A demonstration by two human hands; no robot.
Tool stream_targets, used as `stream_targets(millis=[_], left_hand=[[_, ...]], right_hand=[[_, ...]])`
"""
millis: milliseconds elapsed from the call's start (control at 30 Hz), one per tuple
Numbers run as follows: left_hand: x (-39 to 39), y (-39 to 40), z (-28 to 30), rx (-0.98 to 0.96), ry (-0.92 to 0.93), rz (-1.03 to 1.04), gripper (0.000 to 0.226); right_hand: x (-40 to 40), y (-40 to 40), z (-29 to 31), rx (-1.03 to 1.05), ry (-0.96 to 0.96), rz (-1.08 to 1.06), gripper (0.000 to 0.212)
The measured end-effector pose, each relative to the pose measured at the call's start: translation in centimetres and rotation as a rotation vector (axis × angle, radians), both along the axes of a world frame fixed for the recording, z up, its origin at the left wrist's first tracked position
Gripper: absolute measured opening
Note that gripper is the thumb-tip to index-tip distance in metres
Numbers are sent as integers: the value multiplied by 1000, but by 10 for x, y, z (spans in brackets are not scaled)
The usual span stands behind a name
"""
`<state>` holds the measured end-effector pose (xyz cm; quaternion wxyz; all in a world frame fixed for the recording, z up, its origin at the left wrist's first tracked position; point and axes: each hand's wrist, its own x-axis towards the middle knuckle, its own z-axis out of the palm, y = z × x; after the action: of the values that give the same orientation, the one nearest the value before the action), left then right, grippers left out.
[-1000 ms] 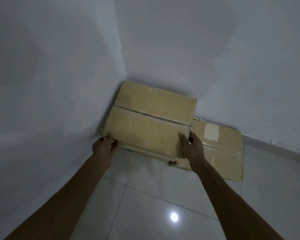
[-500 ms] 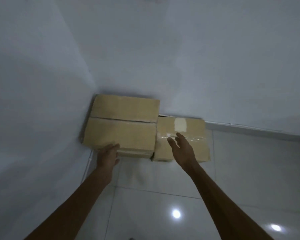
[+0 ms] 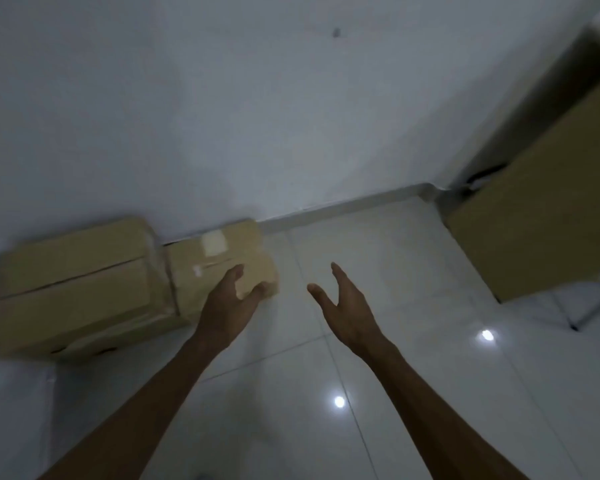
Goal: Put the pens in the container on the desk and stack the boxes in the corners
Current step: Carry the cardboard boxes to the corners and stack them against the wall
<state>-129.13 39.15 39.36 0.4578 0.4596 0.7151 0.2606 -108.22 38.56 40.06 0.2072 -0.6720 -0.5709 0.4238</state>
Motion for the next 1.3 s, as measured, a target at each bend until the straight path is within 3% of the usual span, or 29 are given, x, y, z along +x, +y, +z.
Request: stream_targets(millis=[233,700,1033,1300], left_hand=[[190,-38,24,28,49,-309,77],[621,-207,57,83,24,-912,80],[842,-304,69,128,-3,-1182,82],[1011,-342,61,120,-36,-1362,82]], right_hand=[[182,-100,19,-3,-56,-211,83],[549,-362,46,-29,-114,-791,86],[726,-496,62,-42,-97,-1110,92],[860,-555,60,-86,-116,-1267,97]])
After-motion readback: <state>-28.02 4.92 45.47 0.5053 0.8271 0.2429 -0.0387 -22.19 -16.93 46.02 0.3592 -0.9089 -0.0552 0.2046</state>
